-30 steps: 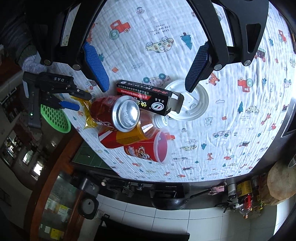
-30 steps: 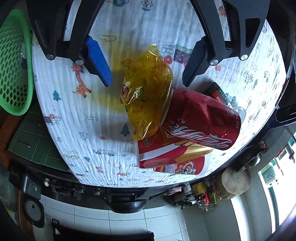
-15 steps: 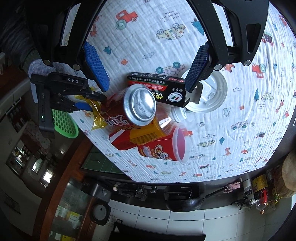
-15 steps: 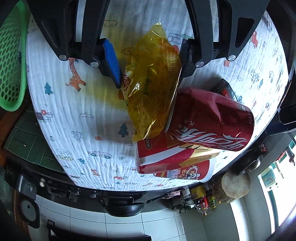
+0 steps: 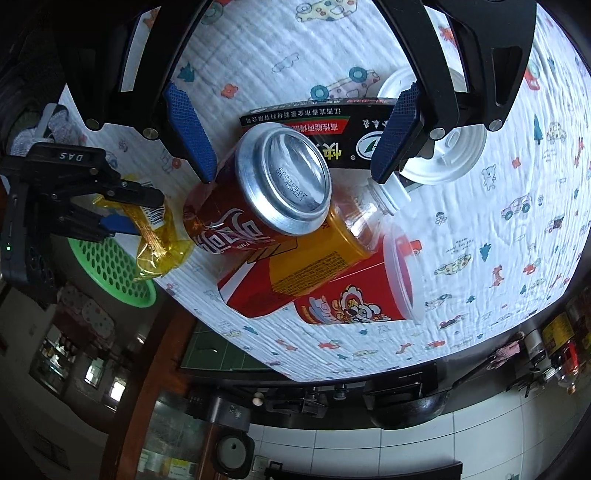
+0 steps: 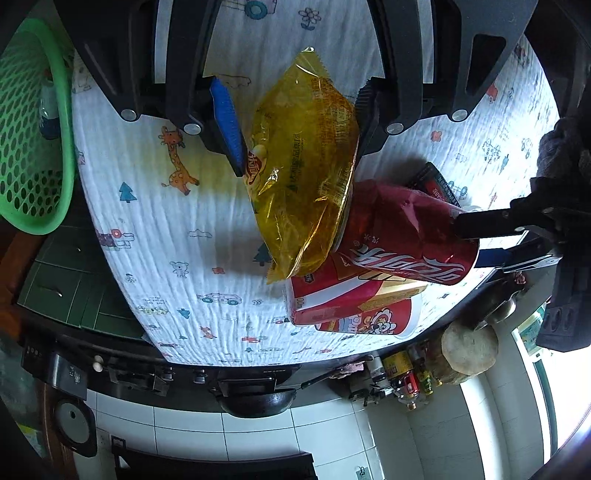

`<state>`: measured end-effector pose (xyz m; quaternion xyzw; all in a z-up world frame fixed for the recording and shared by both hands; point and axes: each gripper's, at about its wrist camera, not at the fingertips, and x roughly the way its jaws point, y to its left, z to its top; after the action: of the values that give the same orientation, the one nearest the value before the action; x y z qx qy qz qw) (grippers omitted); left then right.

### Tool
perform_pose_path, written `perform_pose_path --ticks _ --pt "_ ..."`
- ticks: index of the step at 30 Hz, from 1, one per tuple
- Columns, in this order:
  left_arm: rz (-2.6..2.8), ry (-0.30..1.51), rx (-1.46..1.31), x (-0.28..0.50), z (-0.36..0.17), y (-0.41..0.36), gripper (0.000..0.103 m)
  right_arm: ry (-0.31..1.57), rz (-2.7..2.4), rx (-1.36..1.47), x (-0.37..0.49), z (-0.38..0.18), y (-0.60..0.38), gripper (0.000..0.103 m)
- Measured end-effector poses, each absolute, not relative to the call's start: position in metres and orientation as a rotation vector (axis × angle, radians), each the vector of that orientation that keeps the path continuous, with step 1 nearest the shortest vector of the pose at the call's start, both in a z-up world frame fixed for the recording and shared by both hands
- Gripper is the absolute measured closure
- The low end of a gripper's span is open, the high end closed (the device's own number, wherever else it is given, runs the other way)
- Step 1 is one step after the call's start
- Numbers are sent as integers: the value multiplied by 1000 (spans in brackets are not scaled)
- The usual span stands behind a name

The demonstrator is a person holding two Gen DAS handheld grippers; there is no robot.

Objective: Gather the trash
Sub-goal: 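Grasp the yellow chip bag with the right tool while the left tool grasps the red Coca-Cola can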

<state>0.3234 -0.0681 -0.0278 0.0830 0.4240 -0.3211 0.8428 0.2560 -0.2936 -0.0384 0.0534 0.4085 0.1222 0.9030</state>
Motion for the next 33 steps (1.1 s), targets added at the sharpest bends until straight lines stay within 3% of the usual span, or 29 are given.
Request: perform_pose_path --ticks 33 --pt "-964 819 162 331 -35 -75 11 883 260 85 270 -49 -278 52"
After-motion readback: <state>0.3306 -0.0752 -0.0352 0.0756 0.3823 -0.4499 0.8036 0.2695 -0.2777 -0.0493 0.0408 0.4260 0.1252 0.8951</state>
